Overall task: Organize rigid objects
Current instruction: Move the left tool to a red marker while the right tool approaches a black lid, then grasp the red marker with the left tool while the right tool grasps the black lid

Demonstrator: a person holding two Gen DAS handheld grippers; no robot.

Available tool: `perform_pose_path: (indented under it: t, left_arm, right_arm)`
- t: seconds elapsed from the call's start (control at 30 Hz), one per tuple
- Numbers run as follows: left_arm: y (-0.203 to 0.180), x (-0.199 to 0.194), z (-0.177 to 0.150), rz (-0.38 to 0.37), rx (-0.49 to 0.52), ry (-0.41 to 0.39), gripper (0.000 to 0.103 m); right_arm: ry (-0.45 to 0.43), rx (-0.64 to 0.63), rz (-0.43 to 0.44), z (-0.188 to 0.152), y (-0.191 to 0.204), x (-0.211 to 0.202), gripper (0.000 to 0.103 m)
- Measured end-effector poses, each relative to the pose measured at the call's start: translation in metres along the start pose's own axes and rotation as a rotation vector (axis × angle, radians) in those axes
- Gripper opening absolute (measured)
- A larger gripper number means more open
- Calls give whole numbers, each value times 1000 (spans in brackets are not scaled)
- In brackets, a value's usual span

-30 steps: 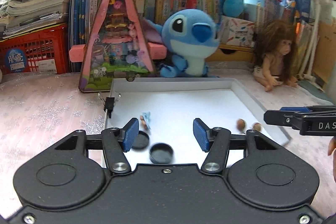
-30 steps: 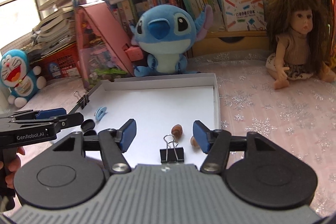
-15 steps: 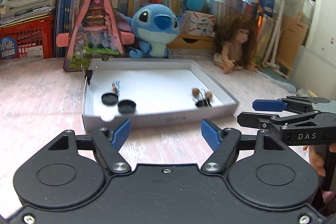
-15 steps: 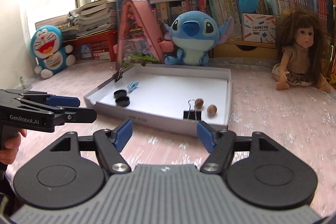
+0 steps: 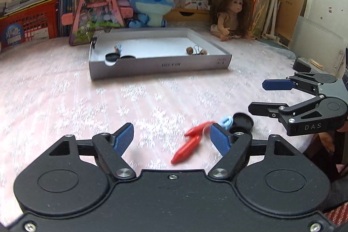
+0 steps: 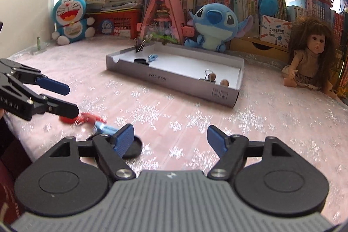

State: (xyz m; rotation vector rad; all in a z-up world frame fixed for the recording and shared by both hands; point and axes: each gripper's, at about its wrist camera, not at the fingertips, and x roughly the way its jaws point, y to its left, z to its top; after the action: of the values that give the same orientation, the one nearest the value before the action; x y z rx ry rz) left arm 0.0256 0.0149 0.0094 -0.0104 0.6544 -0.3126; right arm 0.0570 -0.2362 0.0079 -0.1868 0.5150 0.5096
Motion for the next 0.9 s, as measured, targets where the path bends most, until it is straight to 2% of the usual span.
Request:
perform_pose_path:
  t: [0.17, 0.27, 0.6, 0.67, 0.9]
  left_arm:
    - [0, -1, -15, 46, 15, 39, 76]
    - [-4, -1, -17, 78, 50, 25, 76]
    - [17, 5, -10, 203, -8, 18, 76]
    - [17, 4, -9, 199, -17, 21, 76]
    - [-7, 5, -13, 144, 58, -3, 76]
  right_arm:
    - [20, -11, 18, -11, 8, 1, 84]
    - [13, -6, 27, -13, 11, 2, 84]
    - [-1, -1, 20, -12, 11, 0, 84]
    - [-1, -2, 17, -13, 9, -2, 84]
    - [27, -10, 29, -19, 6, -9, 84]
